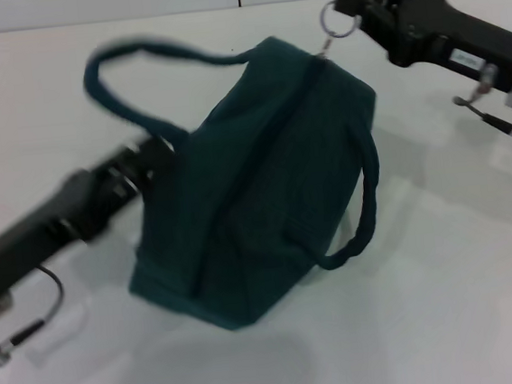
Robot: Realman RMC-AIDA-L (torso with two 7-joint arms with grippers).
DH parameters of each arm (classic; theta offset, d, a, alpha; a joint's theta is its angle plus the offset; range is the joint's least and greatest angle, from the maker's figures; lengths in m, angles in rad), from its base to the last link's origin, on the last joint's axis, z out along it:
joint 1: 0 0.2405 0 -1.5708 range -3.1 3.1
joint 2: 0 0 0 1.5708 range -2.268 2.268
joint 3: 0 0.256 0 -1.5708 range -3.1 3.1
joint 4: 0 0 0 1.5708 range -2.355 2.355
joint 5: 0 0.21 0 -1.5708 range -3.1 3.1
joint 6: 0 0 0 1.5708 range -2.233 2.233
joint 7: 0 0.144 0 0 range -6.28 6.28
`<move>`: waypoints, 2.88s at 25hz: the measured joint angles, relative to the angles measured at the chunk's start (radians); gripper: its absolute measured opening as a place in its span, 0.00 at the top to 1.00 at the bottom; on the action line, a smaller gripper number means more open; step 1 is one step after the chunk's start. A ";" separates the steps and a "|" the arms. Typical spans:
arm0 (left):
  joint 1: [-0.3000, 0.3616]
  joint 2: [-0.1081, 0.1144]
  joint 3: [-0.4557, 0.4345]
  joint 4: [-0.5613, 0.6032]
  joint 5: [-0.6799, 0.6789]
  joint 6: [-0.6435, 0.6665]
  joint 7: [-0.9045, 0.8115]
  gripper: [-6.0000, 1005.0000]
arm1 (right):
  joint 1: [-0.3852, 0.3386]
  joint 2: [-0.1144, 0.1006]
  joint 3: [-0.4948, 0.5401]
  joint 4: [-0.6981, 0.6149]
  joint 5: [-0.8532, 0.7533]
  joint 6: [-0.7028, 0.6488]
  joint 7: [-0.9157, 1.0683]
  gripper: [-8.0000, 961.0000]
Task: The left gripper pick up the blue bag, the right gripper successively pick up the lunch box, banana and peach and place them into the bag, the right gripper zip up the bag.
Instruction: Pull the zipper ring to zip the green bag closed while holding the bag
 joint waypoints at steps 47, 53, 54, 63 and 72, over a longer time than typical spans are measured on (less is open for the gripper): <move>-0.449 0.044 0.191 0.299 0.315 -0.330 -0.764 0.15 | -0.078 0.007 0.023 0.056 0.007 -0.184 -0.042 0.98; -0.445 0.043 0.196 0.300 0.296 -0.327 -0.762 0.16 | -0.077 0.006 0.023 0.056 0.006 -0.189 -0.042 0.98; -0.445 0.042 0.196 0.300 0.296 -0.326 -0.759 0.16 | -0.076 0.006 0.023 0.056 0.006 -0.189 -0.042 0.98; -0.452 0.033 0.237 0.300 0.298 -0.327 -0.744 0.17 | -0.076 0.006 0.021 0.058 0.009 -0.190 -0.042 0.98; -0.447 0.028 0.239 0.300 0.292 -0.329 -0.716 0.31 | -0.080 0.007 0.023 0.059 0.011 -0.190 -0.042 0.98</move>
